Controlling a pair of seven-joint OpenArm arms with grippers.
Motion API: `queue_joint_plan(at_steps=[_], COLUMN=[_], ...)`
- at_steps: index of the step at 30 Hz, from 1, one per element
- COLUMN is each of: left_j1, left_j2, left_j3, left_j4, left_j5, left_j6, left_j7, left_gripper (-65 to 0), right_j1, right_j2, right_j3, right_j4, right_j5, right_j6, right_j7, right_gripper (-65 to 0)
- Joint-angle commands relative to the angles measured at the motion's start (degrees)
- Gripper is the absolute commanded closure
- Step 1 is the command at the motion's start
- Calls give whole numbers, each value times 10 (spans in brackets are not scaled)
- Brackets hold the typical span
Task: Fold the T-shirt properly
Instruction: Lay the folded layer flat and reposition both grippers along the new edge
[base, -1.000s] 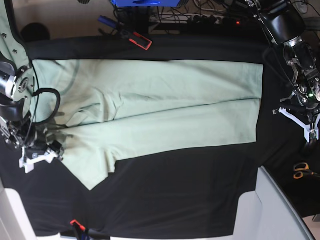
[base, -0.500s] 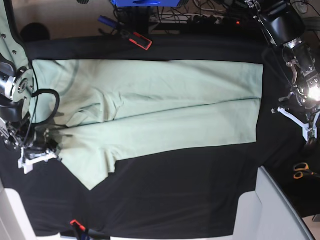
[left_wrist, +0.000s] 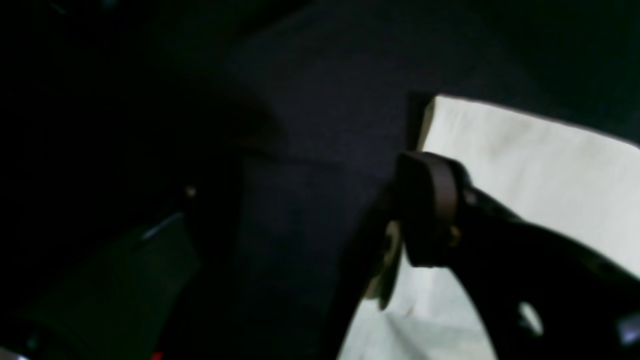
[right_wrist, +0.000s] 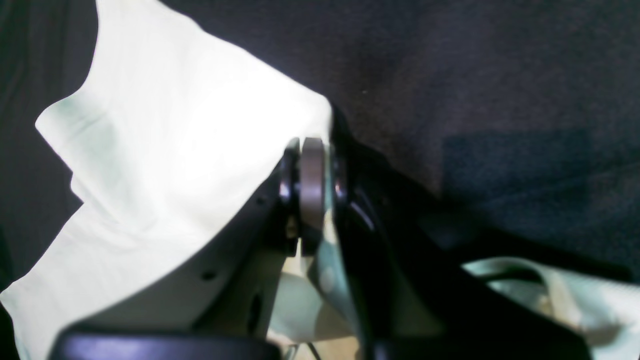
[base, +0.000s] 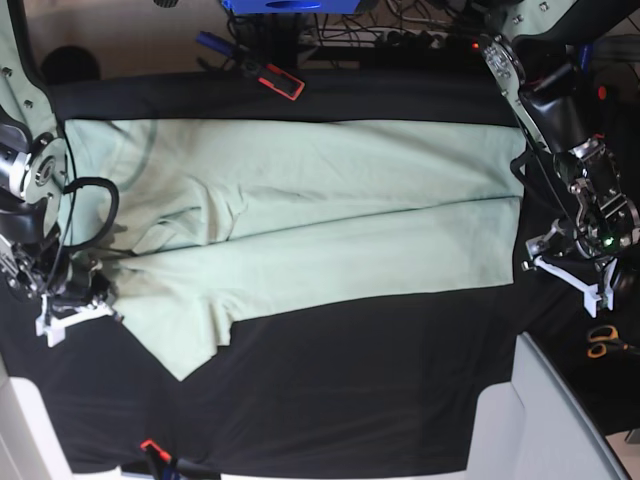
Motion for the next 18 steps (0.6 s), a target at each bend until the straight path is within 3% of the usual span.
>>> queue_joint_plan(at_steps=[1,14,18], left_j1=[-18,-120,-147], left_j2=[-9,-22,-25], left_j3=[-1,-1,-1], left_j4=[-8,-252,-326], left_j5=[-1,6,6], left_j6=[1,2,5], left_j7=[-7,-131,-168], left_gripper=[-507,-521,-517], right_j1=[19,19,20], right_j2=[6,7,8], right_j3=[1,1,1], right_j4=[7,7,7], right_j5=[6,6,6], right_j6=[6,7,50], right_j7=[7,6,5], right_gripper=[0,0,0])
